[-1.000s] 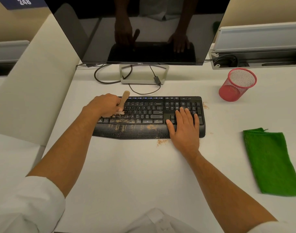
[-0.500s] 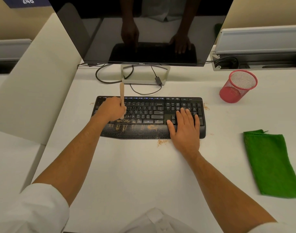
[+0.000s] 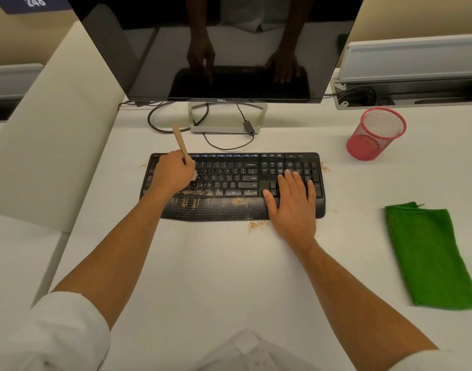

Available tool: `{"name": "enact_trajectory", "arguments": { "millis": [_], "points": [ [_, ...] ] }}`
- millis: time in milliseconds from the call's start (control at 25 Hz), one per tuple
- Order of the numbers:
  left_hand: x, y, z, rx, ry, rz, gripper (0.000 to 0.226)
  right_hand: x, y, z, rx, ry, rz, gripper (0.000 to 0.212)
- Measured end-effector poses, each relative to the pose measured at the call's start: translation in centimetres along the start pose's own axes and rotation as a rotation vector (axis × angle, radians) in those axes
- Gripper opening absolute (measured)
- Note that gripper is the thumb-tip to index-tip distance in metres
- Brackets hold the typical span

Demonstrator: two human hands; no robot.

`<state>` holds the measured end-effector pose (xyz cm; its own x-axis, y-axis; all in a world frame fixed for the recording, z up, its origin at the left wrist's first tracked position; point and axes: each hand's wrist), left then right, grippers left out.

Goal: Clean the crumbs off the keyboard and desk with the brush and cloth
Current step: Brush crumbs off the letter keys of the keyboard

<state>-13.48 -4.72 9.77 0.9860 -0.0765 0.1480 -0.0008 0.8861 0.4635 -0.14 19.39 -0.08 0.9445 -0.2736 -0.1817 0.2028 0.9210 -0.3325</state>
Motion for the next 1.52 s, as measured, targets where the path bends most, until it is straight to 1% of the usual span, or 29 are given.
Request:
{"name": "enact_trajectory", "arguments": {
  "millis": [120,160,200,240,360,400,480,600,640,680,720,800,840,880,920,1040,1080,1120,1160,1240,1320,1400,1440,1520],
  "points": [
    [-0.6,0.0,1.0,-0.003,-0.255,0.094,0.021,0.0,0.1,0.0,0.003,-0.004,0.001,0.063],
    [-0.8,0.1,1.5,0.038,-0.308,0.136,0.018,0.0,0.0,0.0,-0.001,-0.005,0.000,0.063],
    [-1.1,0.2,1.9,0.076,-0.316,0.156,0.017,0.0,0.0,0.0,-0.004,-0.006,-0.001,0.064],
    [-1.2,0.4,2.0,0.085,-0.281,0.134,0.017,0.0,0.0,0.1,-0.005,-0.006,-0.001,0.064],
    [-1.1,0.3,1.5,-0.002,-0.092,0.009,0.022,0.0,0.0,0.1,-0.006,-0.004,0.001,0.065],
    [-0.9,0.1,1.2,-0.004,-0.068,0.003,0.023,0.0,0.0,0.1,-0.006,-0.005,0.002,0.065],
    [-0.8,-0.2,0.7,-0.016,-0.101,0.026,0.024,0.1,-0.1,0.1,0.002,-0.004,0.004,0.065],
    [-0.8,0.1,1.1,0.016,-0.319,0.117,0.019,0.1,0.0,0.1,-0.005,-0.004,0.003,0.064],
    [-0.8,0.2,1.4,0.048,-0.363,0.146,0.018,0.1,0.0,0.2,-0.005,-0.008,0.003,0.064],
    [-0.9,0.4,1.5,0.072,-0.356,0.150,0.018,0.1,0.0,0.2,-0.001,-0.009,0.003,0.064],
    [-1.0,0.6,1.5,0.081,-0.304,0.128,0.018,0.1,0.0,0.2,0.001,-0.011,0.001,0.064],
    [-1.1,0.6,1.2,0.033,-0.127,0.049,0.022,0.0,-0.1,0.2,0.002,-0.015,-0.001,0.064],
    [-0.8,0.7,1.0,0.011,-0.068,0.022,0.023,0.0,0.0,0.2,0.004,-0.017,-0.001,0.064],
    [-0.6,0.7,0.8,-0.003,-0.066,0.012,0.023,0.0,-0.1,0.2,0.003,-0.018,0.000,0.065],
    [-0.5,0.6,0.8,-0.013,-0.119,0.016,0.022,0.0,-0.1,0.1,0.001,-0.017,0.002,0.065],
    [-0.4,0.9,1.6,-0.046,-0.385,0.103,0.017,0.0,0.0,0.0,-0.004,-0.009,0.000,0.064],
    [-0.5,0.9,1.9,-0.054,-0.415,0.121,0.017,0.1,0.0,0.0,-0.004,-0.010,0.001,0.064],
    [-0.7,0.9,2.0,-0.056,-0.400,0.117,0.019,0.1,0.0,0.1,-0.005,-0.011,0.001,0.064],
    [-0.8,0.9,1.9,-0.059,-0.331,0.083,0.022,0.0,0.0,0.1,-0.006,-0.014,0.002,0.064],
    [-0.8,1.0,1.4,-0.055,-0.140,-0.007,0.026,0.0,-0.1,0.1,-0.006,-0.015,-0.001,0.065],
    [-0.3,1.1,0.5,-0.001,-0.039,-0.053,0.027,0.1,0.0,0.2,-0.006,-0.014,-0.001,0.065],
    [0.0,0.8,-0.3,-0.001,-0.047,-0.037,0.026,0.1,-0.1,0.2,-0.011,-0.014,0.002,0.065],
    [0.0,0.7,-0.6,-0.025,-0.090,-0.019,0.025,0.1,-0.1,0.2,-0.007,-0.014,0.002,0.065],
    [-0.2,0.6,-0.5,-0.090,-0.241,0.028,0.024,0.0,-0.1,0.2,-0.001,-0.010,-0.001,0.065]
  ]
}}
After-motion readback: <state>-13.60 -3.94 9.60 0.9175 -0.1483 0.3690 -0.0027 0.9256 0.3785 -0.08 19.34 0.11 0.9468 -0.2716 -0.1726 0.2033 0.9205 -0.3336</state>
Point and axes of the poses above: each hand's wrist, its own x-axis away from the middle knuckle, its own z-axis out of the back of the hand, y = z × x, and after that the axes turned 1 degree about -y, right-handed
